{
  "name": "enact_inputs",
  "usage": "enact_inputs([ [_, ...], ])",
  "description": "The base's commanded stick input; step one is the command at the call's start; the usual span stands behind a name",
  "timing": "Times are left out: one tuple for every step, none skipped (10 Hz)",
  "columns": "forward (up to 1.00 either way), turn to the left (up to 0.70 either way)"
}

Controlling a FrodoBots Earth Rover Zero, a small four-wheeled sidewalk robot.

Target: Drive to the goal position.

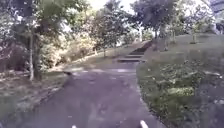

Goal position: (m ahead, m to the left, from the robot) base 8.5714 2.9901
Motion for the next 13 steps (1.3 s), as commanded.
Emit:
enact_inputs([
  [0.50, 0.00],
  [0.50, 0.00],
  [0.50, 0.00],
  [0.50, 0.00],
  [0.50, 0.24],
  [0.50, 0.50],
  [0.50, 0.50],
  [0.50, 0.50],
  [0.50, 0.38],
  [0.50, 0.15],
  [0.50, 0.00],
  [0.50, 0.00],
  [0.50, 0.00],
])
